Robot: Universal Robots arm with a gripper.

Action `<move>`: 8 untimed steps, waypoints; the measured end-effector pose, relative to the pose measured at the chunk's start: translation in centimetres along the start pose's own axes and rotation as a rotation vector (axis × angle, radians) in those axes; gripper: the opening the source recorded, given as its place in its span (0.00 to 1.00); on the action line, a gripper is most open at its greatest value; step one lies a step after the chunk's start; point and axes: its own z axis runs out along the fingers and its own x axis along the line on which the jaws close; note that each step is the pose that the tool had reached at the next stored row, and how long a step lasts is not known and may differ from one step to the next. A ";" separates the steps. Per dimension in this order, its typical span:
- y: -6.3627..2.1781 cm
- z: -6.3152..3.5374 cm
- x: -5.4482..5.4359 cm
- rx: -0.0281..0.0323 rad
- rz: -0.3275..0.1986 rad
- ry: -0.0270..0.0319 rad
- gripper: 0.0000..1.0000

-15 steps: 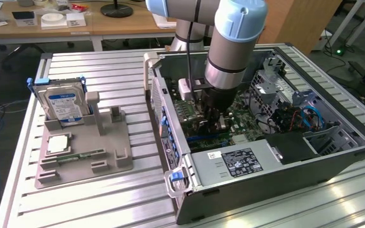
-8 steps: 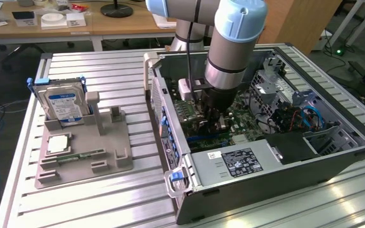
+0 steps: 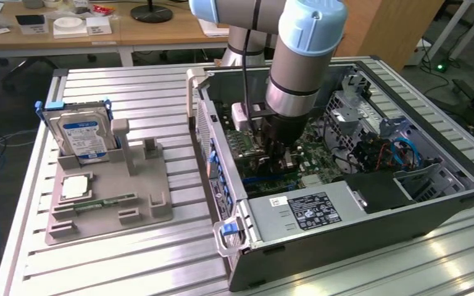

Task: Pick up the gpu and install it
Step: 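Insert the gpu into the slot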

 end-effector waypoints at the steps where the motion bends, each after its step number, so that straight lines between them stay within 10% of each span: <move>1: 0.00 0.03 0.0 0.0000 0.000 0.0001 0.28; 8: 0.01 0.16 0.0 0.0000 0.000 0.0001 0.28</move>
